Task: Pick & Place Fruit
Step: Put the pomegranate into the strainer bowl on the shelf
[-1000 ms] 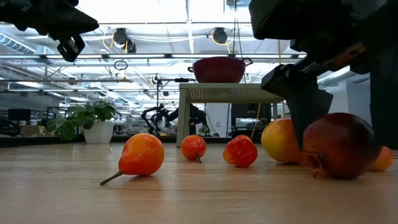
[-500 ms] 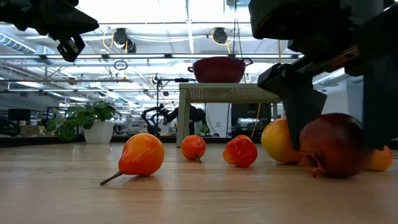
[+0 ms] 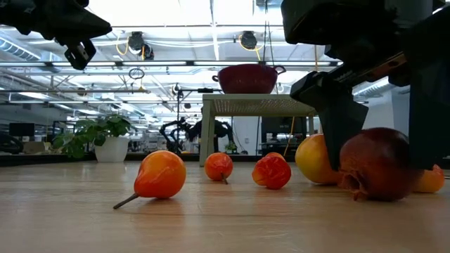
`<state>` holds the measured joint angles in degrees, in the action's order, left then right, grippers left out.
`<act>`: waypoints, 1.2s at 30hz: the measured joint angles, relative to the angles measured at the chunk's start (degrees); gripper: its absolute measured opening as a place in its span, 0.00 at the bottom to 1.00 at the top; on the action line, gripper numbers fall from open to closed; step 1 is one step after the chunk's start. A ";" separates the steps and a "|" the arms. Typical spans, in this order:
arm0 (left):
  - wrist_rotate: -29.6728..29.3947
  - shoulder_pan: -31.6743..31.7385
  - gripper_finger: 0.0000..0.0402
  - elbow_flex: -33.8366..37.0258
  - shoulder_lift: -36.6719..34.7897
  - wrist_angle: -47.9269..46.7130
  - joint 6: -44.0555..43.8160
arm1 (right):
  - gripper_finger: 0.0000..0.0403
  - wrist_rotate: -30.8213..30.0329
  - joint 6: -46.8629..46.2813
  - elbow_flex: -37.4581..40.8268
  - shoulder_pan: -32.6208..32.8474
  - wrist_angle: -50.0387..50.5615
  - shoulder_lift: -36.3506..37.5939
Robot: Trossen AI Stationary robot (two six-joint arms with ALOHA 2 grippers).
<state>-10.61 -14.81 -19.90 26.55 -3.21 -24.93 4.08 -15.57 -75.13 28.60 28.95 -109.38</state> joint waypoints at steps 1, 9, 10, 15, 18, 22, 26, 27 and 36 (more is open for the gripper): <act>0.00 0.00 0.06 0.00 -0.01 -0.01 0.01 | 0.72 0.00 0.00 0.00 0.01 0.00 0.00; 0.00 0.00 0.06 0.00 -0.01 -0.01 0.02 | 0.61 0.07 -0.13 0.02 0.00 0.00 0.00; 0.00 -0.01 0.06 0.00 0.01 -0.01 0.04 | 0.59 0.11 -0.15 0.02 0.02 0.00 0.00; 0.00 0.00 0.06 0.00 0.00 -0.01 0.04 | 0.53 0.17 -0.15 0.02 0.01 0.00 0.02; 0.00 0.00 0.06 0.00 -0.01 -0.01 0.04 | 0.52 0.17 -0.17 0.02 0.00 0.00 0.02; 0.00 0.00 0.06 0.00 0.00 -0.01 0.04 | 0.52 0.21 -0.20 0.02 0.01 -0.22 0.07; 0.00 0.00 0.06 0.00 0.00 0.00 0.04 | 0.52 0.27 -0.48 0.02 0.00 -1.91 0.22; 0.00 0.00 0.06 0.00 0.00 -0.01 0.04 | 0.52 0.37 -0.92 0.02 0.00 -2.36 0.31; 0.00 0.00 0.06 0.00 0.01 0.02 0.04 | 0.52 -0.42 -6.39 0.04 -0.19 -5.49 5.79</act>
<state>-10.61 -14.81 -19.90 26.57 -3.19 -24.88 3.66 -21.96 -75.09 28.41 23.46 -103.59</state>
